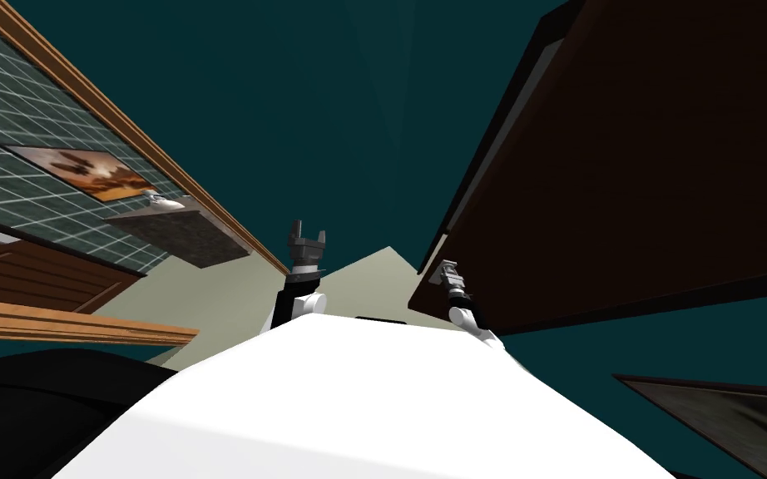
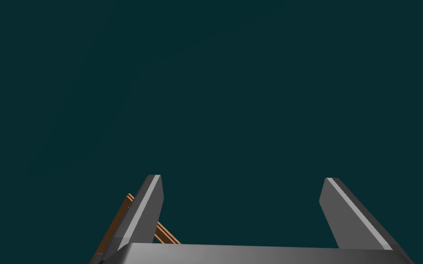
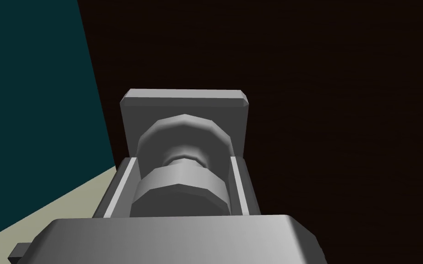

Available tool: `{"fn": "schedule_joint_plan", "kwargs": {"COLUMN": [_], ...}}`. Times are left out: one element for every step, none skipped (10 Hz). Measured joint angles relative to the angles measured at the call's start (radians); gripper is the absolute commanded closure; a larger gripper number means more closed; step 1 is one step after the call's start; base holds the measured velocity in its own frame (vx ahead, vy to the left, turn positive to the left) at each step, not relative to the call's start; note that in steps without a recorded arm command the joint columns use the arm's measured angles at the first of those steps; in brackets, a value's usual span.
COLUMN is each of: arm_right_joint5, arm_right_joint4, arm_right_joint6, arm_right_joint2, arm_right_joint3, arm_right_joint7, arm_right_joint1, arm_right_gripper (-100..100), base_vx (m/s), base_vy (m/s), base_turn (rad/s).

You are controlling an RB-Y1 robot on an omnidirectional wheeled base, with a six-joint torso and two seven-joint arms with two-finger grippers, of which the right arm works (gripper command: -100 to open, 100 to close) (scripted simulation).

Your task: Pull the door open

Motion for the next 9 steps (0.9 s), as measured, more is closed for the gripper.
{"fn": "schedule_joint_plan", "kwargs": {"arm_right_joint5": [0.002,0.003,0.006,0.007,0.009,0.011,0.012,0.014,0.016], "arm_right_joint4": [-0.004,-0.007,-0.007,-0.011,-0.016,-0.021,-0.026,-0.031,-0.035], "arm_right_joint6": [-0.005,-0.007,-0.011,-0.015,-0.019,-0.023,-0.026,-0.030,-0.034], "arm_right_joint2": [-0.007,-0.015,-0.025,-0.037,-0.046,-0.057,-0.067,-0.076,-0.088], "arm_right_joint3": [0.005,0.014,0.024,0.032,0.043,0.053,0.061,0.071,0.080], "arm_right_joint7": [-0.007,-0.014,-0.025,-0.036,-0.046,-0.056,-0.064,-0.073,-0.084], "arm_right_joint1": [0.002,0.006,0.007,0.011,0.018,0.023,0.027,0.031,0.035], "arm_right_gripper": [100,100,100,100,100,100,100,100,100], "base_vx": [-0.152,-0.203,-0.231,-0.204,-0.221,-0.228,-0.212,-0.222,-0.205], "base_vy": [-0.066,-0.057,-0.046,-0.069,-0.071,-0.063,-0.060,-0.068,-0.034], "base_turn": [0.104,0.138,0.143,0.126,0.130,0.135,0.111,0.123,0.088]}}
